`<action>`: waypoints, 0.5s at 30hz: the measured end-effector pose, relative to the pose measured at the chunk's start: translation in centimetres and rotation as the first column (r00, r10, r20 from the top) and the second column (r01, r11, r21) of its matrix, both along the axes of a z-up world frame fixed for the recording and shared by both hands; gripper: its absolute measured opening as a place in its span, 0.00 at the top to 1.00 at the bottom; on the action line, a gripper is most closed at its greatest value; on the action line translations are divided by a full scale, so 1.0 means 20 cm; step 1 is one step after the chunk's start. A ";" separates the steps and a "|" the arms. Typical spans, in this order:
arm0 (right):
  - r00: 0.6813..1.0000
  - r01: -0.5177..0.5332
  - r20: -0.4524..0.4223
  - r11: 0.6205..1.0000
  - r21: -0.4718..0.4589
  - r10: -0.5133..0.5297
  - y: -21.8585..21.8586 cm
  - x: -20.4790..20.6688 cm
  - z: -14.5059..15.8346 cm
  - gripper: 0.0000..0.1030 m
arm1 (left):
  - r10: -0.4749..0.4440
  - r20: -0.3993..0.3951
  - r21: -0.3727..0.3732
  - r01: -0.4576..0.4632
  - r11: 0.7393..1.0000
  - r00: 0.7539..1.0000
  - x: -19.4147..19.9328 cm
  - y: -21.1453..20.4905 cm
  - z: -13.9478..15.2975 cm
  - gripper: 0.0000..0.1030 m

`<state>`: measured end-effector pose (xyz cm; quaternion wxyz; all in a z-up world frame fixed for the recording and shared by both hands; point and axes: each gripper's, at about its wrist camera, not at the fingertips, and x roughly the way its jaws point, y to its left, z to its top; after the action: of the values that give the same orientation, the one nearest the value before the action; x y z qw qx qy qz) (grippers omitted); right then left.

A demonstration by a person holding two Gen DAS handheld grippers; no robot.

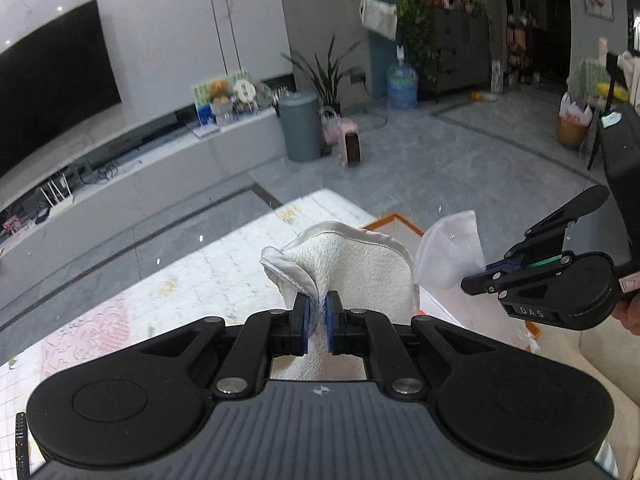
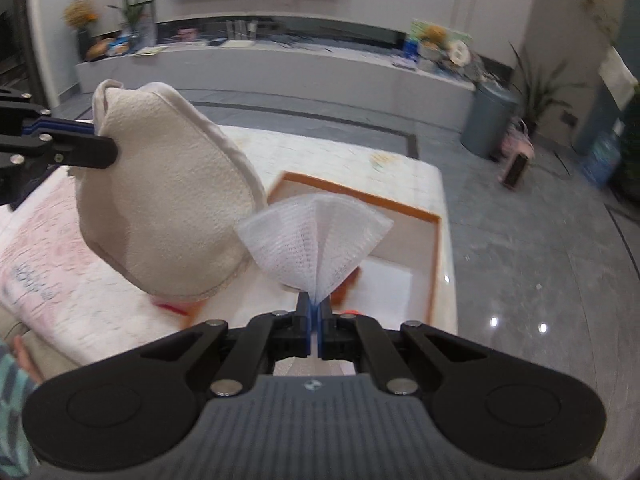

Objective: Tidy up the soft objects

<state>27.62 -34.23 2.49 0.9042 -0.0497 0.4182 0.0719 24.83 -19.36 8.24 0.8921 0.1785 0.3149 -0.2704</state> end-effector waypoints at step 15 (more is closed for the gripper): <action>0.990 0.062 -0.127 0.998 -0.028 -0.065 -0.22 0.41 -0.44 1.00 | -0.009 -0.180 0.239 0.053 0.970 0.984 0.29 -0.32 -0.46 0.92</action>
<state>35.86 -38.64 -6.37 0.8766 -0.0423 0.4776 0.0411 30.58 -25.77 -1.02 0.8276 0.2664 0.4210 -0.2586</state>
